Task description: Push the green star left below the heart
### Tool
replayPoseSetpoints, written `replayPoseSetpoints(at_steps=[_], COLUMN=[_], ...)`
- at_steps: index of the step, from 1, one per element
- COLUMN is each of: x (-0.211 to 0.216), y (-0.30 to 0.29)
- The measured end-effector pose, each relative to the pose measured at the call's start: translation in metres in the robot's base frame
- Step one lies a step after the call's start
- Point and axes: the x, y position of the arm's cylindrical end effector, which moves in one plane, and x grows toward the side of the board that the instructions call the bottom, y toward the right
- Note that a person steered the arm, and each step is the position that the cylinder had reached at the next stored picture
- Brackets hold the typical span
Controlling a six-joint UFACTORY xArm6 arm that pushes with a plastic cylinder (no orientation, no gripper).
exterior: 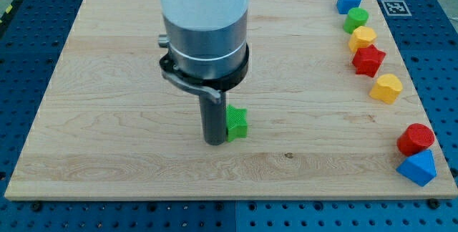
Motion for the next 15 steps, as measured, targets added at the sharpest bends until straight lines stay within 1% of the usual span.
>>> replayPoseSetpoints(at_steps=[1, 3, 5, 8, 9, 10, 14, 15], x=[-0.014, -0.037, -0.079, -0.05, -0.025, -0.022, -0.05, -0.076], y=[0.009, 0.046, 0.059, 0.093, 0.099, 0.109, 0.177, 0.194])
